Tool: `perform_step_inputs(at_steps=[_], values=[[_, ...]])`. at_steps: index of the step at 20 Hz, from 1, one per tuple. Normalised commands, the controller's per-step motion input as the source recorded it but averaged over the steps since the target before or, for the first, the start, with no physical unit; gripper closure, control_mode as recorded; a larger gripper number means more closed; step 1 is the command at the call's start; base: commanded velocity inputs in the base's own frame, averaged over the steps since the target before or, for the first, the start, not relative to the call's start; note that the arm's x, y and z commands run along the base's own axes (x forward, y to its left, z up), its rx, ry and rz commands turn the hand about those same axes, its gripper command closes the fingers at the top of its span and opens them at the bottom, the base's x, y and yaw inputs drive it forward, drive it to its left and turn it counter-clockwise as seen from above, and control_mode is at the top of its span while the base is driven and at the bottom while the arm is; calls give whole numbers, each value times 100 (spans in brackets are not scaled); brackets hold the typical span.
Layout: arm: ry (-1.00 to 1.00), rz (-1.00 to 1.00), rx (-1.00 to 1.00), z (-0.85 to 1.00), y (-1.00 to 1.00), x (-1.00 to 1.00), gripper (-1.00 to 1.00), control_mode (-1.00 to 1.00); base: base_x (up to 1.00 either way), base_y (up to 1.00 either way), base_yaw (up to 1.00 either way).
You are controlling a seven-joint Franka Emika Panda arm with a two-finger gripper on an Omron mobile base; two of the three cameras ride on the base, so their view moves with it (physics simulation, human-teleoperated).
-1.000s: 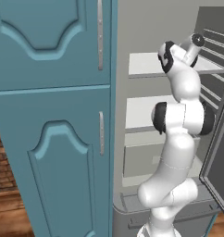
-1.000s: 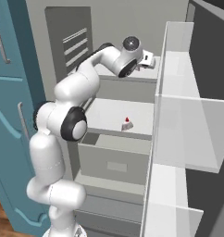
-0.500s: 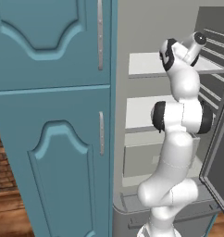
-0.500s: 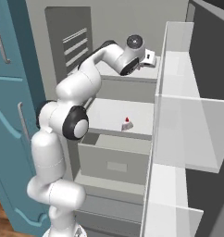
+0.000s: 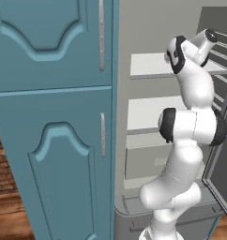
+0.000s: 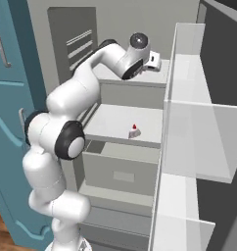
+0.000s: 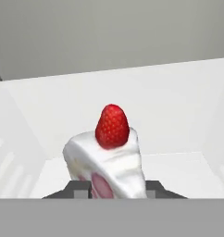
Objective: Take the cakes from the fridge and place them on the empty tray on the dining counter.
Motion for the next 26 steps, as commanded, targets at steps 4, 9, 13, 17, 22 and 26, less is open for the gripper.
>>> perform_step_inputs(at_steps=[4,9,13,17,22,26], values=[[-11,0,-1,0,63,-99,100,-100,0,0,0],[-15,0,-3,2,73,-100,100,-100,0,0,0],[-11,0,-2,41,56,-100,100,-100,0,0,0],[-3,0,0,58,36,-100,100,-100,0,0,0],[0,0,0,57,14,-100,100,-100,0,0,0],[0,0,-1,45,20,-100,100,-100,0,0,0]])
